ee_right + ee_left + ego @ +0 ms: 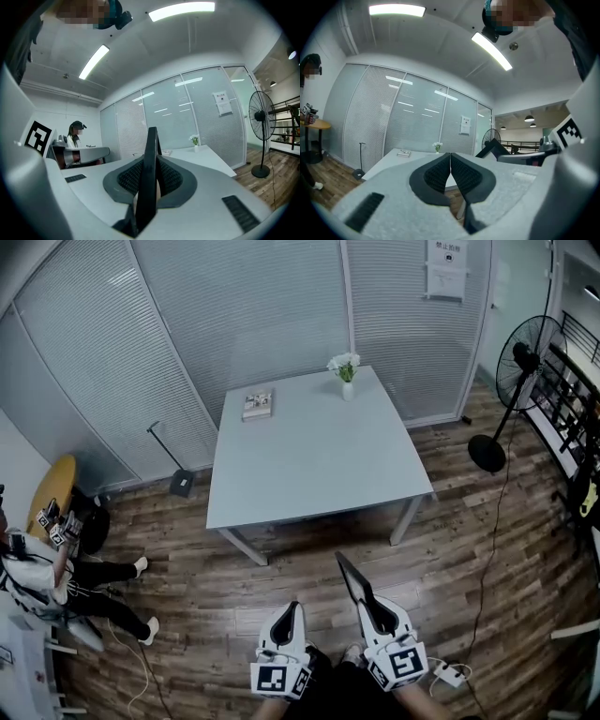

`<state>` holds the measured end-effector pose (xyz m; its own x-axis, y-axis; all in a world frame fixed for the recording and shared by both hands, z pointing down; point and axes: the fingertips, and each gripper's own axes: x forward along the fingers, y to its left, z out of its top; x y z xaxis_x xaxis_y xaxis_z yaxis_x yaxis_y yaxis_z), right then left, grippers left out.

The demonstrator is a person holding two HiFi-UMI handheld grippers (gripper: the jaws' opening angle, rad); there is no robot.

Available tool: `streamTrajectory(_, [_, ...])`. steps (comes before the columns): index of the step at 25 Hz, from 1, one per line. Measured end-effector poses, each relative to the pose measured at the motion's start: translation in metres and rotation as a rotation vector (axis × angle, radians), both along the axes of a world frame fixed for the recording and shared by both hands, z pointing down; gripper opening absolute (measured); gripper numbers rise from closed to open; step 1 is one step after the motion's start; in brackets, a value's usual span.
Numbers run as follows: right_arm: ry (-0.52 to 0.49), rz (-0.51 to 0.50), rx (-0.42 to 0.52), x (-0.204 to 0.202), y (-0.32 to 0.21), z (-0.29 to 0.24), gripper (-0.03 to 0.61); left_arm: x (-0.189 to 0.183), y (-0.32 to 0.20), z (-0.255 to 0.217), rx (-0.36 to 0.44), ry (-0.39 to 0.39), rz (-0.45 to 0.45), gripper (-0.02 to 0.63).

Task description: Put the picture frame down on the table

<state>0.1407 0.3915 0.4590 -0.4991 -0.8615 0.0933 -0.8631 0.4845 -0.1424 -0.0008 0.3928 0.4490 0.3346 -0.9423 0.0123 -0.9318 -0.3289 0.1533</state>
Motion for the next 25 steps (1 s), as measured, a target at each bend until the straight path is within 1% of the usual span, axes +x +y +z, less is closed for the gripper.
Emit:
streamTrajectory(5, [-0.001,-0.018,-0.015,-0.002,-0.009,0.007,0.061,0.001,-0.006,0.007,-0.013,-0.006,-0.009,0.018])
streamTrajectory(10, [0.007,-0.018,-0.016,-0.008,-0.034,0.013,0.061,-0.009,-0.037,0.014,-0.014,0.005,-0.021,0.018])
streamTrajectory(17, [0.022,-0.019,-0.014,-0.033,-0.107,0.013,0.061,-0.036,-0.114,0.014,-0.006,0.012,-0.021,0.018])
streamTrajectory(25, [0.042,-0.032,-0.006,-0.077,-0.204,0.012,0.061,-0.084,-0.212,0.012,-0.002,0.019,-0.039,0.018])
